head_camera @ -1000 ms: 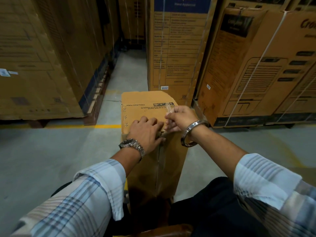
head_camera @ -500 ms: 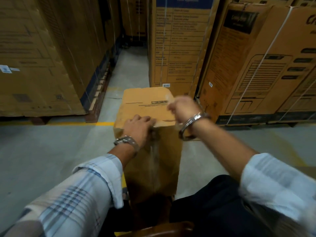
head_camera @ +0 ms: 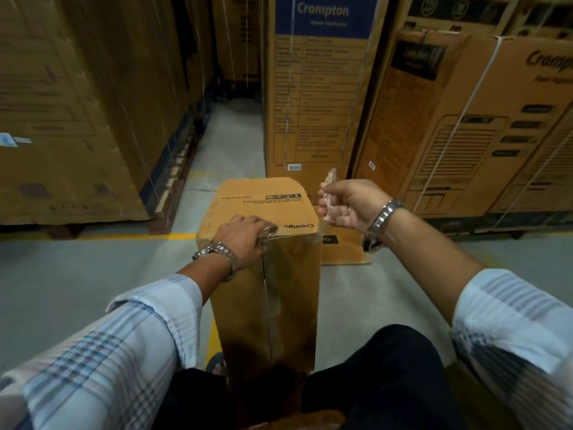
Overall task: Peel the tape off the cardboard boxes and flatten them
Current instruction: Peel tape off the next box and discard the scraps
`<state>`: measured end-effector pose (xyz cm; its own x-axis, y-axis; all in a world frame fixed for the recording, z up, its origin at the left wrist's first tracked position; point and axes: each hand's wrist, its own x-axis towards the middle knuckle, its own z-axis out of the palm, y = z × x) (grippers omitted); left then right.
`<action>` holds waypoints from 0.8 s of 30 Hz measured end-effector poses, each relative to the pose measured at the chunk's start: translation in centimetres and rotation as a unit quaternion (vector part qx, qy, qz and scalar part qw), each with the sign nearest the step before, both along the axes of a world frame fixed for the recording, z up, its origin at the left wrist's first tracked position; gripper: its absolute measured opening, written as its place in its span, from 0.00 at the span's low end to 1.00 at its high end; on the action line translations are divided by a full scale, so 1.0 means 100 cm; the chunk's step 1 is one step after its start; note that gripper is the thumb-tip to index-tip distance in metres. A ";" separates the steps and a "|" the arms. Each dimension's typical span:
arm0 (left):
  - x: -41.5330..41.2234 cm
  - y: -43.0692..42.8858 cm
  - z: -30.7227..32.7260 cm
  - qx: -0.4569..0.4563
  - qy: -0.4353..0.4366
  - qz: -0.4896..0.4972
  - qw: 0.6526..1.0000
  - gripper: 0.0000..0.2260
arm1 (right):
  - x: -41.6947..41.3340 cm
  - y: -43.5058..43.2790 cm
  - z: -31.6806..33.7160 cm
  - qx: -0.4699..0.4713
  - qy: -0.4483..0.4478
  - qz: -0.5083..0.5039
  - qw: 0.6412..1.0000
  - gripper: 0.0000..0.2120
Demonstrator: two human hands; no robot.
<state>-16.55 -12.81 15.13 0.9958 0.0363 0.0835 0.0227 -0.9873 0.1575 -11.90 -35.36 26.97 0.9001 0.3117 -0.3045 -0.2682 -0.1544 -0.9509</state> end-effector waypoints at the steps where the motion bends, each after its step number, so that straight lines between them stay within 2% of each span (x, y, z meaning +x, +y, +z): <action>1: 0.001 0.002 0.000 -0.006 0.001 0.001 1.000 0.23 | 0.002 -0.002 -0.006 -0.047 -0.029 0.002 0.998 0.11; 3: 0.001 0.004 0.001 -0.011 0.004 -0.002 1.000 0.24 | 0.005 -0.008 -0.022 -0.205 -0.126 0.023 0.970 0.21; 5: 0.003 0.005 0.001 -0.021 0.004 -0.006 1.000 0.24 | 0.005 -0.011 -0.038 -0.367 -0.208 0.060 0.905 0.31; 6: 0.003 0.003 0.001 -0.029 0.003 -0.005 1.000 0.23 | 0.004 -0.012 -0.045 -0.424 -0.229 0.087 0.872 0.30; 7: 0.004 0.001 0.001 -0.039 0.000 -0.005 0.999 0.22 | 0.004 -0.014 -0.052 -0.463 -0.237 0.113 0.847 0.24; 9: 0.007 -0.005 0.003 -0.063 -0.015 -0.018 0.998 0.20 | 0.007 -0.016 -0.063 -0.487 -0.243 0.117 0.831 0.09; 10: 0.009 -0.010 0.005 -0.076 -0.023 -0.026 0.997 0.19 | 0.009 -0.018 -0.066 -0.475 -0.247 0.105 0.838 0.06; 12: 0.014 -0.022 0.011 -0.099 -0.026 -0.043 0.994 0.19 | 0.015 -0.021 -0.067 -0.424 -0.241 0.075 0.870 0.10; 15: 0.020 -0.043 0.016 -0.071 -0.033 -0.078 0.994 0.17 | 0.020 -0.031 -0.063 -0.328 -0.197 0.048 0.922 0.10; 18: 0.026 -0.055 0.013 -0.053 -0.035 -0.054 0.996 0.13 | 0.020 -0.040 -0.065 -0.263 -0.175 0.031 0.948 0.09; 20: 0.028 -0.058 0.011 -0.055 -0.034 -0.032 0.997 0.13 | 0.017 -0.047 -0.060 -0.169 -0.181 -0.028 0.968 0.09; 22: 0.030 -0.056 0.009 -0.046 -0.040 -0.014 0.998 0.13 | 0.015 -0.055 -0.044 -0.062 -0.197 -0.096 0.974 0.10; 24: 0.031 -0.051 0.011 -0.042 -0.034 -0.015 0.998 0.13 | 0.015 -0.064 -0.026 -0.007 -0.190 -0.074 0.979 0.08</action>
<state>-13.44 -17.94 16.20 0.9887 0.0167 0.1488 -0.0196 -0.9707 0.2394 -10.42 -41.71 24.35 0.9841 0.1682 0.0572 0.0837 -0.1553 -0.9843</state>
